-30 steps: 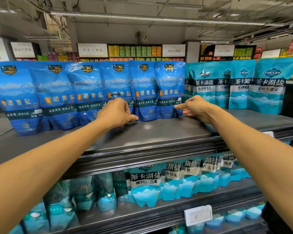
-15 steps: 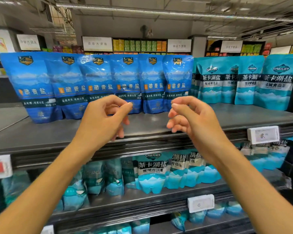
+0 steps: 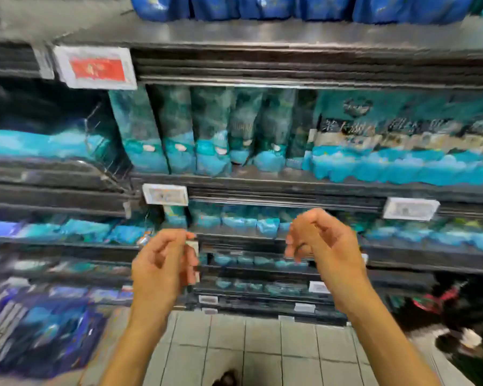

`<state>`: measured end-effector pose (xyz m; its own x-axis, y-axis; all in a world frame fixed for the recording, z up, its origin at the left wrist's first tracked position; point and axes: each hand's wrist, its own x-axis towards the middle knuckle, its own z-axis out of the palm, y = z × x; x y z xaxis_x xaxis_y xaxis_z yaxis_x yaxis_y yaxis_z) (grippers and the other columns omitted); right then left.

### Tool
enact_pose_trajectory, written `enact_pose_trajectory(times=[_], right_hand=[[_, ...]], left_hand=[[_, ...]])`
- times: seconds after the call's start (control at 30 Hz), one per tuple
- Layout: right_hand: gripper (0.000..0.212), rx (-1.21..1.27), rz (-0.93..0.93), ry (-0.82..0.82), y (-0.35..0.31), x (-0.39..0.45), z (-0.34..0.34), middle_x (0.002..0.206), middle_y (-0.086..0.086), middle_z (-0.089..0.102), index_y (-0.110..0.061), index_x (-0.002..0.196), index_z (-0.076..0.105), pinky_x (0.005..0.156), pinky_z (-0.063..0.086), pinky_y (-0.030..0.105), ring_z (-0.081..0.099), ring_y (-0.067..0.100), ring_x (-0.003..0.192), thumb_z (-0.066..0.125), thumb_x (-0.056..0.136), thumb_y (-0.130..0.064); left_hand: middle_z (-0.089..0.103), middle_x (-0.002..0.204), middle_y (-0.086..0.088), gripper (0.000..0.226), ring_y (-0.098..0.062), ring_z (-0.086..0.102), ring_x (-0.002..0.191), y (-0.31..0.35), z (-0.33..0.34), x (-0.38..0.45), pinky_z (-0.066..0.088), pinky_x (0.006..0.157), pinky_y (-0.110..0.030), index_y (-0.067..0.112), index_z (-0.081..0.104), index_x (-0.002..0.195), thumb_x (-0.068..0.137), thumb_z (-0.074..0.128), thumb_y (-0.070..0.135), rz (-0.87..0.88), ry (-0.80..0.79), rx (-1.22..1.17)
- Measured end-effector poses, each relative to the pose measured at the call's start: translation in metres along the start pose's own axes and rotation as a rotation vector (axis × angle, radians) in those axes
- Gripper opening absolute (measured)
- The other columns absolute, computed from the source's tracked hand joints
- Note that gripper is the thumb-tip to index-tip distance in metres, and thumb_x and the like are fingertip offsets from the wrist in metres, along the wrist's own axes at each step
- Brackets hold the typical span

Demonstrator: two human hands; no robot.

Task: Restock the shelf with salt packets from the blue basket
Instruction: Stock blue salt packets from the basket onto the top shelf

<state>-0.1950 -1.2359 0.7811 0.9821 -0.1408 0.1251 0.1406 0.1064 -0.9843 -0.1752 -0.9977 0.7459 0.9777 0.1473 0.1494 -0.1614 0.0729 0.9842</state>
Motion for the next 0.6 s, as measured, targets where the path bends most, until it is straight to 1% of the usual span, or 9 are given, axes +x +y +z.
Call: enact_pose_trajectory(times=[0.07, 0.13, 0.17, 0.23, 0.27, 0.33, 0.43, 0.5, 0.6], right_hand=[[0.022, -0.007, 0.098, -0.035, 0.036, -0.027, 0.006, 0.066, 0.009, 0.063, -0.004, 0.078, 0.059, 0.048, 0.047, 0.027, 0.061, 0.020, 0.056, 0.061, 0.092, -0.021], [0.021, -0.054, 0.219, -0.102, 0.071, -0.056, 0.014, 0.068, 0.009, 0.064, -0.008, 0.079, 0.061, 0.051, 0.047, 0.031, 0.061, 0.023, 0.058, 0.060, 0.093, -0.024], [0.020, -0.083, 0.289, -0.138, 0.087, -0.071, 0.017, 0.068, 0.008, 0.064, -0.012, 0.077, 0.062, 0.052, 0.047, 0.032, 0.060, 0.023, 0.059, 0.060, 0.095, -0.021], [0.027, -0.128, 0.415, -0.202, 0.114, -0.094, 0.021, 0.066, 0.006, 0.065, -0.018, 0.073, 0.062, 0.055, 0.048, 0.029, 0.060, 0.020, 0.060, 0.059, 0.099, -0.017], [0.027, -0.156, 0.453, -0.234, 0.124, -0.103, 0.021, 0.066, 0.005, 0.065, -0.017, 0.073, 0.062, 0.055, 0.049, 0.027, 0.060, 0.019, 0.061, 0.058, 0.100, -0.017], [0.024, -0.216, 0.497, -0.308, 0.137, -0.119, 0.022, 0.066, 0.007, 0.066, -0.010, 0.077, 0.062, 0.055, 0.050, 0.027, 0.062, 0.018, 0.061, 0.056, 0.101, -0.011], [0.022, -0.277, 0.542, -0.466, 0.152, -0.140, 0.025, 0.066, 0.007, 0.065, -0.001, 0.080, 0.059, 0.057, 0.048, 0.034, 0.061, 0.021, 0.063, 0.054, 0.101, -0.004], [0.023, -0.292, 0.583, -0.562, 0.159, -0.150, 0.026, 0.067, 0.008, 0.063, 0.000, 0.080, 0.057, 0.059, 0.045, 0.037, 0.059, 0.024, 0.065, 0.053, 0.102, -0.006], [0.026, -0.322, 0.640, -0.653, 0.169, -0.156, 0.032, 0.068, 0.017, 0.062, -0.001, 0.078, 0.055, 0.058, 0.046, 0.031, 0.057, 0.018, 0.062, 0.054, 0.102, -0.010]], left_hand=[[0.060, 0.054, 0.000, 0.027, -0.010, 0.046, 0.034, -0.029, -0.026, -0.028, 0.035, 0.037, -0.015, 0.025, 0.072, 0.079, 0.100, 0.055, 0.025, -0.103, 0.082, 0.020], [0.059, 0.053, 0.000, 0.036, -0.010, 0.044, 0.034, -0.051, -0.050, -0.056, 0.030, 0.036, -0.015, 0.027, 0.073, 0.079, 0.105, 0.049, 0.017, -0.208, 0.160, 0.067], [0.059, 0.054, 0.000, 0.039, -0.010, 0.043, 0.034, -0.059, -0.060, -0.070, 0.028, 0.036, -0.015, 0.028, 0.073, 0.079, 0.105, 0.048, 0.015, -0.258, 0.196, 0.084], [0.060, 0.057, -0.001, 0.038, -0.010, 0.041, 0.036, -0.070, -0.073, -0.097, 0.027, 0.038, -0.015, 0.028, 0.073, 0.080, 0.105, 0.047, 0.014, -0.338, 0.249, 0.099], [0.061, 0.059, -0.002, 0.036, -0.011, 0.041, 0.038, -0.074, -0.077, -0.109, 0.028, 0.038, -0.015, 0.026, 0.072, 0.082, 0.105, 0.048, 0.014, -0.360, 0.264, 0.104], [0.061, 0.061, -0.004, 0.030, -0.012, 0.042, 0.039, -0.076, -0.081, -0.133, 0.030, 0.039, -0.017, 0.017, 0.071, 0.087, 0.106, 0.048, 0.014, -0.389, 0.306, 0.103], [0.061, 0.061, -0.002, 0.027, -0.013, 0.045, 0.042, -0.080, -0.091, -0.165, 0.033, 0.039, -0.018, 0.009, 0.068, 0.094, 0.107, 0.046, 0.016, -0.468, 0.412, 0.146], [0.062, 0.063, 0.000, 0.027, -0.014, 0.047, 0.045, -0.083, -0.098, -0.188, 0.035, 0.040, -0.019, 0.011, 0.069, 0.096, 0.107, 0.045, 0.018, -0.500, 0.500, 0.166], [0.064, 0.065, 0.001, 0.028, -0.012, 0.050, 0.046, -0.086, -0.106, -0.219, 0.037, 0.041, -0.018, 0.016, 0.070, 0.095, 0.107, 0.045, 0.018, -0.530, 0.623, 0.177]])
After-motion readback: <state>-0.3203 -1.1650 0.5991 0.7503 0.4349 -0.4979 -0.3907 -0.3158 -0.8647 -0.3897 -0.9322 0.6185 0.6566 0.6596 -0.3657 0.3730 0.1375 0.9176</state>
